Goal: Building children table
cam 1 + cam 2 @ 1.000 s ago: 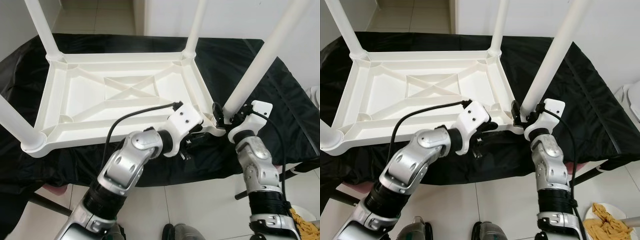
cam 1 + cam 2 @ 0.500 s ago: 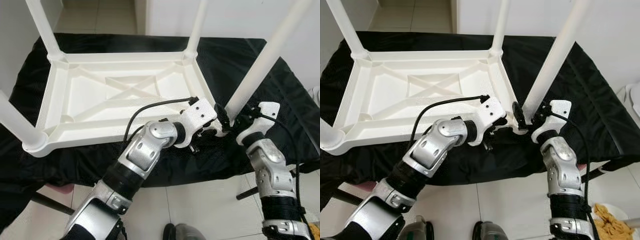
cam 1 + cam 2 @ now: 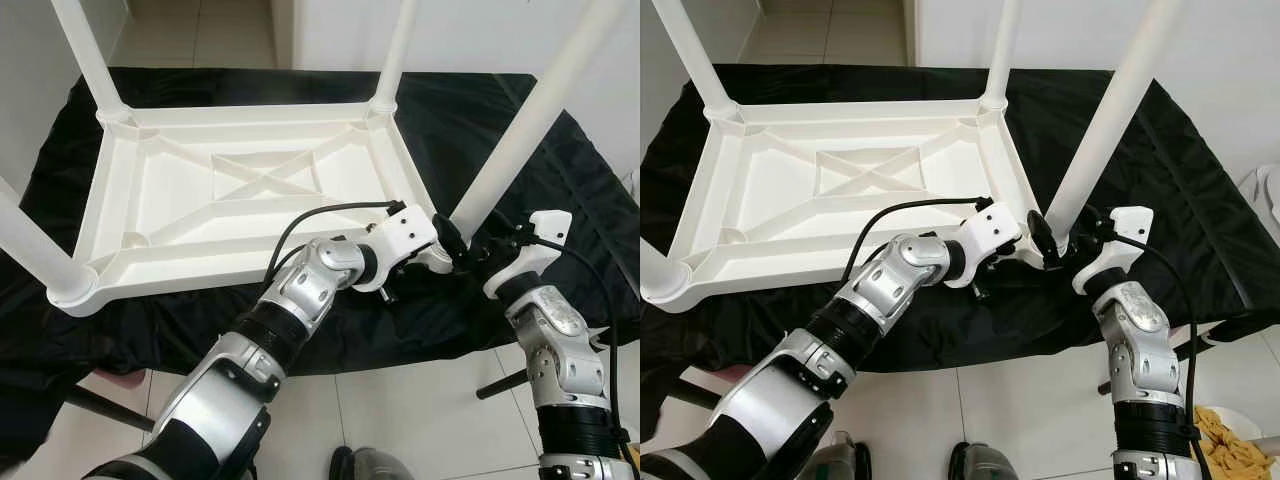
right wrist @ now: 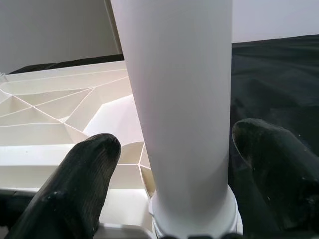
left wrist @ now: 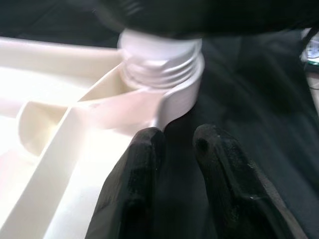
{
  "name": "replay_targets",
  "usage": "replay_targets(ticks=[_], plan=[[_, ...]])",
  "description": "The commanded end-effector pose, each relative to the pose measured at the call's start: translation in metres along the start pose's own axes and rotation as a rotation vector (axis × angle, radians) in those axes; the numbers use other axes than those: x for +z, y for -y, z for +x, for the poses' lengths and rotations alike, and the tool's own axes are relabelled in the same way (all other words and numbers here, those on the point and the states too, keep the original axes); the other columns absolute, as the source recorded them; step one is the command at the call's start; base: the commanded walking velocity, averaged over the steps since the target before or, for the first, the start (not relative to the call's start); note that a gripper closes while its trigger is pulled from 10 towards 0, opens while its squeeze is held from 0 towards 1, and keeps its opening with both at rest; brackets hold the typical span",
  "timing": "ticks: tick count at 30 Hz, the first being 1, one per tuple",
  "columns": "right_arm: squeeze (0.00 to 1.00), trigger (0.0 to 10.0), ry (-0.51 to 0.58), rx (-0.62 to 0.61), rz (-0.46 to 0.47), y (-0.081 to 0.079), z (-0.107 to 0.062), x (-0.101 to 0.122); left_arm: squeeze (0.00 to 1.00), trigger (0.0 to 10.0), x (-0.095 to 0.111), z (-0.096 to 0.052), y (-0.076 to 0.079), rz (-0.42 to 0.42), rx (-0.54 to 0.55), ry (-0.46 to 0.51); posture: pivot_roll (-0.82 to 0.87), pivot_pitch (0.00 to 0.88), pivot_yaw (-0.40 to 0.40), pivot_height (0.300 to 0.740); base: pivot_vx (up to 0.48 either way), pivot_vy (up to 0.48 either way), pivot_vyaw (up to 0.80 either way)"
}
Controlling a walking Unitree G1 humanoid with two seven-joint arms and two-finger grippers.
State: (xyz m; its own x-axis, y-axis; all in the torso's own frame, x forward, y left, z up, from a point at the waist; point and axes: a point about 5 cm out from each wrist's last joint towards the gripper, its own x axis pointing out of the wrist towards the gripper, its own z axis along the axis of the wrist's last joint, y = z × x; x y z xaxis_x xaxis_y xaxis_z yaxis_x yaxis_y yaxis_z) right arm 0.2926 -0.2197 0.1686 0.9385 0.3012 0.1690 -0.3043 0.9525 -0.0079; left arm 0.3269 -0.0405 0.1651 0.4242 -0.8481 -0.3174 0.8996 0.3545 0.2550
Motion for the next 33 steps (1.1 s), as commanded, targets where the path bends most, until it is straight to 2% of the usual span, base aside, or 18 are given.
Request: replay_targets(ticks=[1,12,13,14,18,19,20,21,22,23,26,27,28,30,31,33], plan=[[0.00,10.0,-0.008,0.011,0.002,0.001,-0.004,0.000,0.00,10.0,-0.002,-0.001,-0.018,0.038,0.389,-0.022,-0.02,0.111,-0.016,0.740,0.000,0.000,0.00],[0.00,10.0,-0.003,0.012,-0.001,0.002,-0.005,0.002,0.00,10.0,-0.002,0.007,-0.019,0.075,0.421,-0.031,-0.04,0.110,-0.006,0.740,0.000,0.000,0.00],[0.00,10.0,-0.002,0.011,-0.003,0.002,-0.005,0.003,0.73,10.0,-0.004,0.008,-0.019,0.067,0.410,-0.043,-0.04,0.109,-0.005,0.740,0.000,0.000,0.00],[0.00,10.0,-0.002,0.011,-0.004,0.002,-0.005,0.003,1.00,10.0,-0.006,0.009,-0.019,0.084,0.411,-0.063,-0.04,0.109,-0.005,0.740,0.000,0.000,0.00],[0.00,10.0,-0.001,0.009,-0.006,0.003,-0.005,0.004,1.00,10.0,-0.008,0.010,-0.019,0.118,0.399,-0.097,-0.04,0.108,-0.004,0.740,0.000,0.000,0.00],[0.00,10.0,-0.001,0.008,-0.007,0.004,-0.005,0.004,1.00,10.0,-0.009,0.011,-0.019,0.151,0.391,-0.124,-0.04,0.107,-0.003,0.740,0.000,0.000,0.00],[0.00,10.0,0.001,0.006,-0.009,0.004,-0.005,0.005,0.71,10.0,-0.010,0.012,-0.019,0.176,0.393,-0.141,-0.04,0.106,-0.001,0.740,0.000,0.000,0.00],[0.00,10.0,0.002,0.005,-0.010,0.005,-0.005,0.005,0.53,10.0,-0.010,0.013,-0.019,0.197,0.400,-0.151,-0.04,0.106,-0.001,0.740,0.000,0.000,0.00],[0.00,10.0,0.004,0.004,-0.009,0.005,-0.004,0.005,0.22,10.0,-0.009,0.013,-0.019,0.218,0.410,-0.161,-0.04,0.106,0.000,0.740,0.000,0.000,0.00],[0.00,10.0,0.005,0.004,-0.010,0.005,-0.004,0.006,0.12,10.0,-0.009,0.014,-0.020,0.222,0.418,-0.159,-0.04,0.106,0.000,0.740,0.000,0.000,0.00],[0.00,10.0,0.005,0.004,-0.011,0.005,-0.004,0.006,0.12,10.0,-0.008,0.014,-0.020,0.222,0.422,-0.157,-0.04,0.106,0.000,0.740,0.000,0.000,0.00],[0.00,10.0,0.005,0.002,-0.012,0.005,-0.004,0.006,0.00,10.0,-0.005,0.014,-0.021,0.196,0.424,-0.137,-0.04,0.106,0.002,0.740,0.000,0.000,0.00],[0.00,10.0,0.005,0.002,-0.012,0.005,-0.004,0.006,0.00,10.0,-0.005,0.014,-0.021,0.196,0.424,-0.137,-0.04,0.106,0.002,0.740,0.000,0.000,0.00],[0.00,10.0,0.005,0.000,-0.011,0.005,-0.005,0.006,0.00,10.0,0.001,0.015,-0.023,0.104,0.418,-0.096,-0.04,0.105,0.001,0.740,0.000,0.000,0.00],[0.00,10.0,0.005,0.000,-0.011,0.005,-0.005,0.006,0.00,10.0,0.001,0.015,-0.023,0.104,0.418,-0.096,-0.04,0.105,0.001,0.740,0.000,0.000,0.00],[0.00,10.0,0.004,0.000,-0.012,0.005,-0.005,0.006,0.00,10.0,0.003,0.015,-0.025,0.033,0.421,-0.084,-0.04,0.105,0.001,0.740,0.000,0.000,0.00]])
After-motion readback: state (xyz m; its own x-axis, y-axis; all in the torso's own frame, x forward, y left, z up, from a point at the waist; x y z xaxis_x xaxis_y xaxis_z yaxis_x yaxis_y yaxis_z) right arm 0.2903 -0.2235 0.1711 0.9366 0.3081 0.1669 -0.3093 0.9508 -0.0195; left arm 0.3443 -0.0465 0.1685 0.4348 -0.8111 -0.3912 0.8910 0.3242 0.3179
